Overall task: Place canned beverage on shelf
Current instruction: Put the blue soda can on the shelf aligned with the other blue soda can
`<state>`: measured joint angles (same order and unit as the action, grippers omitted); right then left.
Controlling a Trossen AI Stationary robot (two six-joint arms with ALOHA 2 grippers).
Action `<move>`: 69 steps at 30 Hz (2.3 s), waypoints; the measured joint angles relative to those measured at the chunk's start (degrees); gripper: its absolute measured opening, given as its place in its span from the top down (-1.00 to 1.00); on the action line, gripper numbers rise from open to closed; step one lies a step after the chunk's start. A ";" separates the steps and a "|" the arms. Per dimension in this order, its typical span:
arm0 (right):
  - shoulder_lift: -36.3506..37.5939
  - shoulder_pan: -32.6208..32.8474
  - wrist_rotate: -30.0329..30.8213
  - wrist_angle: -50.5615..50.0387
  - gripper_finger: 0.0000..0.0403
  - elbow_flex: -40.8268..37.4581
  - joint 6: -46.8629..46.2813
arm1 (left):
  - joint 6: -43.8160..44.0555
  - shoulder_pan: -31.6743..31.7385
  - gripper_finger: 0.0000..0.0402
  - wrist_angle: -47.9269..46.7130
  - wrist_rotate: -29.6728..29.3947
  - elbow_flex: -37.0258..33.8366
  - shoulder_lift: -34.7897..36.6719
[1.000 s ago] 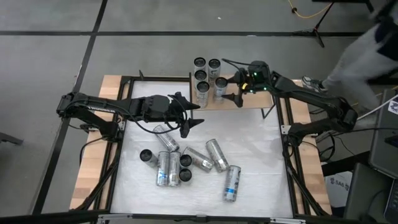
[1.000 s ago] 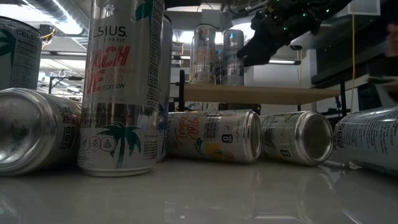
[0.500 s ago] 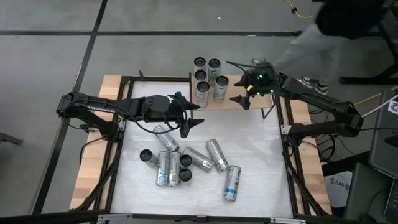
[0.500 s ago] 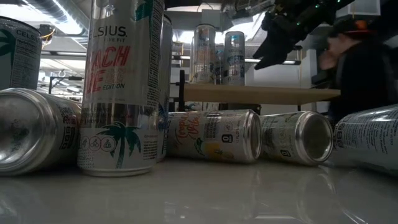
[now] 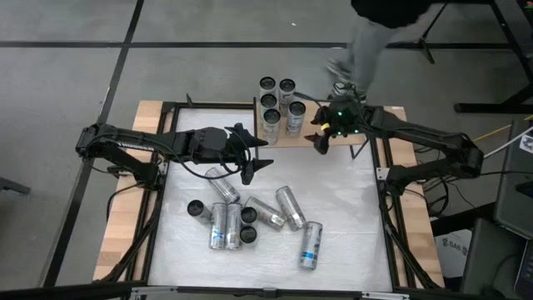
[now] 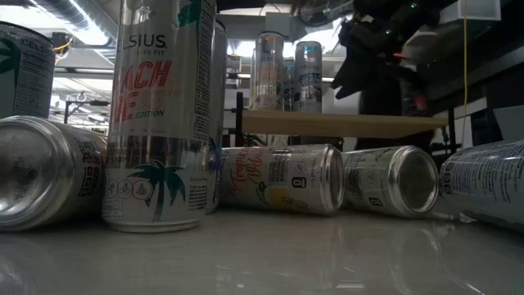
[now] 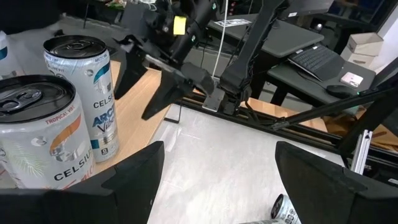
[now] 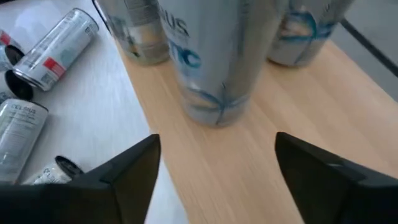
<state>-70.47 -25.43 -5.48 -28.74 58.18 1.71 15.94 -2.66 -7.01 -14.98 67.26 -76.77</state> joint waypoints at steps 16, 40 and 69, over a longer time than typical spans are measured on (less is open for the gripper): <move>-7.96 1.05 1.03 10.51 0.09 0.01 -0.11 | 0.04 0.00 -0.51 0.00 0.00 0.02 0.00; -11.39 1.78 -8.16 13.88 0.10 0.01 -11.35 | 0.22 0.00 -0.51 -0.02 0.00 0.02 0.00; -11.39 8.54 10.32 19.15 0.10 0.01 -11.97 | 0.02 0.00 -0.51 -0.02 0.00 0.02 0.02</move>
<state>-81.87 -16.88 4.84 -9.59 58.19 -10.26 15.97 -2.66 -7.03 -14.98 67.29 -76.75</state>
